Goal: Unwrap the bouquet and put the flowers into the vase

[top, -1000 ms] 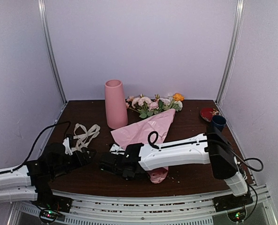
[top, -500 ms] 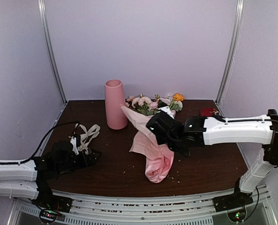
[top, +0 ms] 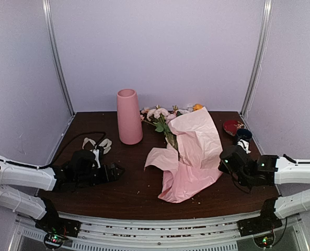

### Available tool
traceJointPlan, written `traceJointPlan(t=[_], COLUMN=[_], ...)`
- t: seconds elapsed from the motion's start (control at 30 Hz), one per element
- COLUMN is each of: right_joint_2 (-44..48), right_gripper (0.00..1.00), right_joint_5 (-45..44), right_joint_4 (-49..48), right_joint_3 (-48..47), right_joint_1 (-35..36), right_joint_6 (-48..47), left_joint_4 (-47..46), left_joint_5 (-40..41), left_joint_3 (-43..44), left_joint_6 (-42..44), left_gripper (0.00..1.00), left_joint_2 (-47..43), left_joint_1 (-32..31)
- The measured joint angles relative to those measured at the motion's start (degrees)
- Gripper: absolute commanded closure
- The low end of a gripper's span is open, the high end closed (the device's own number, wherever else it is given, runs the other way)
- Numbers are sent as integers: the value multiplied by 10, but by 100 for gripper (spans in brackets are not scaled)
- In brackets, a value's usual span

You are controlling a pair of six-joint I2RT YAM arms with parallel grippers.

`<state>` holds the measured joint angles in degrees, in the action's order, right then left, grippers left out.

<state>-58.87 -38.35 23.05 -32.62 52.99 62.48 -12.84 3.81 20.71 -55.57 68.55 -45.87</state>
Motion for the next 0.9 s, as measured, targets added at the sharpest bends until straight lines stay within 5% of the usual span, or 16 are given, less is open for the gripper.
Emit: traceJointPlan(t=[0.27,0.43,0.63,0.9], right_joint_2=[135,102,-67,-241], right_gripper=[0,0,0,0], right_joint_5=[16,94,233,347], right_joint_4=[52,37,8,12], right_joint_3=[-25,-151,-328,-416], right_joint_1=[0,-1,-1,13], right_joint_6=[-73,-174,-257,-325], left_joint_4=[-4,-8,-17,-39], left_joint_5=[-3,-3,-19,-52], left_joint_3=[36,47,64,158], left_joint_6=[17,24,24,38], left_gripper=[2,2,2,2], left_joint_2=[22,30,63,116], left_joint_1=[0,0,0,0])
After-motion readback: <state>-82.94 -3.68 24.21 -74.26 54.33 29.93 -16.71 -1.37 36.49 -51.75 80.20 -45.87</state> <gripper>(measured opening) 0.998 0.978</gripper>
